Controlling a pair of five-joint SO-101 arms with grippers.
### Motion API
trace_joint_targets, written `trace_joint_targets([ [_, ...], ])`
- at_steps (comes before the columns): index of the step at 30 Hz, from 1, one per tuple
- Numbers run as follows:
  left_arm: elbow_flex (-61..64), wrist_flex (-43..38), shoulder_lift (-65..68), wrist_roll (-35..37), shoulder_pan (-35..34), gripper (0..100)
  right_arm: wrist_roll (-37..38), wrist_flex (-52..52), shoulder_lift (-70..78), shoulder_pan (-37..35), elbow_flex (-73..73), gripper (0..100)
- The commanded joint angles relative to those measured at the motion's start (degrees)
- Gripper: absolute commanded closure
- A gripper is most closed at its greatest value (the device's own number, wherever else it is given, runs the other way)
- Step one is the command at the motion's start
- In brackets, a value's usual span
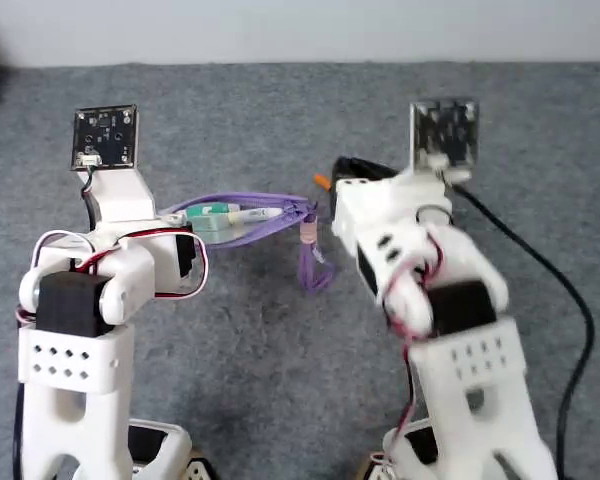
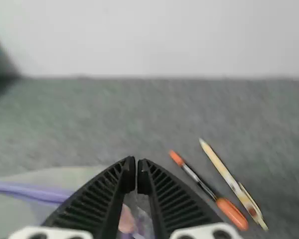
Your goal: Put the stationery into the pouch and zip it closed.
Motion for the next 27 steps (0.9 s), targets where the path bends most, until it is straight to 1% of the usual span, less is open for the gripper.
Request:
trace_joint_targets([
  [1, -3.65, 0.18, 0.18, 0.53, 0.53, 99, 0.79, 6.73, 11.56, 4.62, -8.44, 99.1],
  [4, -3.65, 0.18, 0.18, 0.53, 0.53, 99, 3.6, 9.01, 21.23, 6.99, -13.27, 99.1],
  [7, -3.65, 0.18, 0.18, 0.53, 0.53, 99, 7.3, 9.1, 29.05, 7.87, -18.11, 99.0],
  [11, -3.65, 0.18, 0.18, 0.53, 0.53, 99, 14.68, 9.1, 38.55, 7.52, -25.14, 98.8],
  [12, -3.65, 0.18, 0.18, 0.53, 0.53, 99, 16.26, 9.1, 40.84, 7.25, -26.99, 98.2],
  [14, -3.65, 0.18, 0.18, 0.53, 0.53, 99, 18.2, 9.1, 45.32, 6.81, -30.95, 93.3],
  [17, -3.65, 0.18, 0.18, 0.53, 0.53, 99, 19.16, 9.1, 51.91, 5.85, -36.75, 81.5],
  [19, -3.56, 0.18, 0.18, 0.53, 0.53, 99, 19.25, 9.71, 56.4, 4.97, -40.62, 76.2],
  [23, -3.56, 0.18, 0.18, 0.53, 0.53, 99, 19.96, 12.7, 66.15, 2.86, -49.23, 76.8],
  [27, -3.56, 0.18, 0.18, 0.53, 0.53, 99, 19.96, 12.7, 75.74, 2.24, -57.67, 76.8],
])
